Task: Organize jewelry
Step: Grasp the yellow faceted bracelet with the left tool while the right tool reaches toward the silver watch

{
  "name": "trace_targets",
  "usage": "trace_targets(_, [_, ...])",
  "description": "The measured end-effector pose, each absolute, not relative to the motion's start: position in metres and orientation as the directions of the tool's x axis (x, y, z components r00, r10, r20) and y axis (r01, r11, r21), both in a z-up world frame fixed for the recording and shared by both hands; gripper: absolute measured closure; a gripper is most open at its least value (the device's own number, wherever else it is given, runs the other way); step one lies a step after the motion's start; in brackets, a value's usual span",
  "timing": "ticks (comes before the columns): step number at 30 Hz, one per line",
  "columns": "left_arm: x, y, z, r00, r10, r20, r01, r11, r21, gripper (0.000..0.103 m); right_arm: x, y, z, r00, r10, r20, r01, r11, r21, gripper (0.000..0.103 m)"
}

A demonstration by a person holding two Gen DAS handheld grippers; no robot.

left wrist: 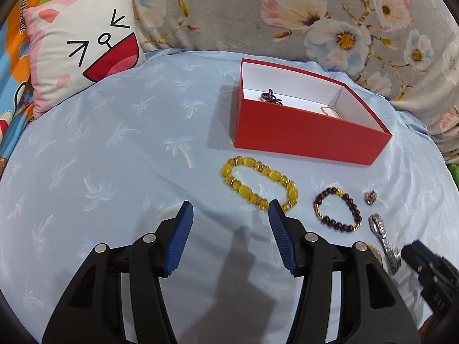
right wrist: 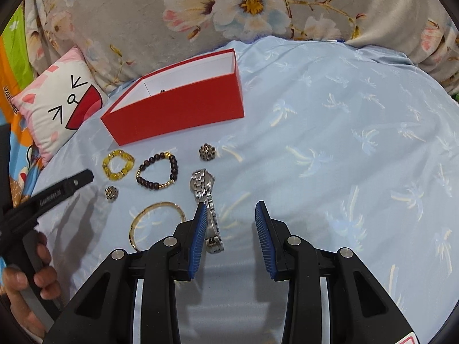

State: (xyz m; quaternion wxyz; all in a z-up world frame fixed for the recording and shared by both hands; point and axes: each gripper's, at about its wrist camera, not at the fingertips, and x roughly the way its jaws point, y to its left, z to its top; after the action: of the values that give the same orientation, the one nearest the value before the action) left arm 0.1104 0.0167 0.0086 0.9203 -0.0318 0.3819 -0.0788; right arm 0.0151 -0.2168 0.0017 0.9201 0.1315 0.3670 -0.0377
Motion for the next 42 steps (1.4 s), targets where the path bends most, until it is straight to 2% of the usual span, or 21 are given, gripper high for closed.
trace_targets(4, [0.131,0.009,0.007,0.678,-0.176,-0.713,0.117,0.984,-0.132,0.051,0.015,-0.214,0.002,0.732,0.029,-0.68,0.155,0.966,0.207,0.068])
trace_targets(10, [0.151,-0.003,-0.006,0.659,-0.106,-0.745,0.085,0.994,-0.066,0.051,0.017,-0.218,0.0,0.724,0.045,-0.688,0.159,0.96,0.23,0.068])
trace_targets(15, [0.15,-0.002,-0.009,0.653,-0.075,-0.754,0.084,0.996,-0.026,0.065,0.019,-0.217,-0.001,0.718,0.049,-0.694,0.154,0.962,0.227,0.068])
trace_targets(18, [0.145,0.001,-0.009,0.655,-0.073,-0.752,0.085,0.996,-0.023,0.082,0.02,-0.217,-0.001,0.717,0.049,-0.696,0.153,0.962,0.225,0.068])
trace_targets(19, [0.144,0.004,-0.009,0.656,-0.079,-0.751,0.086,0.996,-0.029,0.091,0.02,-0.217,-0.001,0.717,0.049,-0.696,0.153,0.962,0.226,0.068])
trace_targets(20, [0.143,0.006,-0.009,0.655,-0.085,-0.751,0.086,0.996,-0.038,0.093,0.02,-0.217,-0.001,0.716,0.05,-0.696,0.153,0.962,0.227,0.068])
trace_targets(30, [0.106,0.024,-0.009,0.658,-0.123,-0.743,0.087,0.992,-0.087,0.093,0.021,-0.214,0.001,0.722,0.044,-0.69,0.147,0.965,0.216,0.068])
trace_targets(37, [0.094,0.028,-0.01,0.656,-0.127,-0.744,0.089,0.992,-0.091,0.093,0.045,-0.195,0.011,0.72,0.119,-0.684,0.08,0.965,0.252,0.068])
trace_targets(42, [0.093,0.028,-0.009,0.657,-0.131,-0.743,0.09,0.991,-0.095,0.093,0.071,-0.174,0.011,0.714,0.113,-0.691,0.044,0.978,0.206,0.075])
